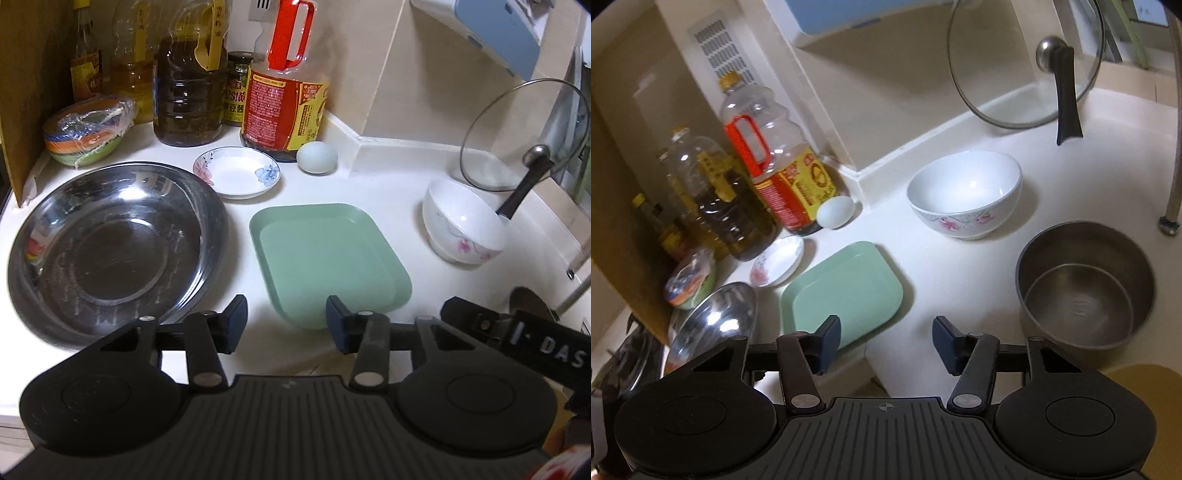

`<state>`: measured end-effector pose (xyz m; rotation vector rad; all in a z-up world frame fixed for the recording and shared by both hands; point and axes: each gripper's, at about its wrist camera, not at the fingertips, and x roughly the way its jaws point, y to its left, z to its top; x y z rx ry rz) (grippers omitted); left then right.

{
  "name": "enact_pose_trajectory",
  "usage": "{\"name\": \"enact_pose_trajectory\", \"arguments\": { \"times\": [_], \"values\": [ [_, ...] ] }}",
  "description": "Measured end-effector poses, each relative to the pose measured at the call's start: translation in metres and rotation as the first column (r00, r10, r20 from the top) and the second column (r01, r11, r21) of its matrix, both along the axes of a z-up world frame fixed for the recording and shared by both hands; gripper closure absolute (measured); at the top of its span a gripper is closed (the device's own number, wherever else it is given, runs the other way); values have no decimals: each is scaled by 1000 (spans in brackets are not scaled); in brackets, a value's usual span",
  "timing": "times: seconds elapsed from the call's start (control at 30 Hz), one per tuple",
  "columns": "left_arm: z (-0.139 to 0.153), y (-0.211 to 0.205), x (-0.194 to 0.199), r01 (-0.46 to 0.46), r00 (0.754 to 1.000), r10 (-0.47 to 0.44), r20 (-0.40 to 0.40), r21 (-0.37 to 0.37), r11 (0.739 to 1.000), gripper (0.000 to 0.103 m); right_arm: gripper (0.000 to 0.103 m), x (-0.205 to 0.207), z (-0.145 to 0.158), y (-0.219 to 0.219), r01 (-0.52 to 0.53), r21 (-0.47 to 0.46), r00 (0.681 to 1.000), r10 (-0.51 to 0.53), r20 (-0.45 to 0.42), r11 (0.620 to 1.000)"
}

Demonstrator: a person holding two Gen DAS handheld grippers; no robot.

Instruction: Organize plates and bowls

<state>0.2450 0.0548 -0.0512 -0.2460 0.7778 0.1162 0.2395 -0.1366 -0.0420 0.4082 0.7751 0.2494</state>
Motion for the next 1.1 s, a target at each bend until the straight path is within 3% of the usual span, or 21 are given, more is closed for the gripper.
{"name": "enact_pose_trajectory", "arguments": {
  "times": [0.37,0.73,1.0,1.1],
  "values": [
    [-17,-2,23,-75,996,75,-44,4,997,69,67,34,-25,10,23,0,999,-23,-25,1000],
    [-28,-1,37,-122,990,123,-68,22,992,70,75,58,-40,23,29,-36,999,-31,-38,999],
    [-31,-2,46,-128,989,130,-70,37,991,78,81,67,-46,26,36,-58,998,-38,-45,998],
    [-32,-3,47,-118,990,120,-70,39,992,86,96,69,-48,28,24,-60,998,-27,-51,998]
  ]
}}
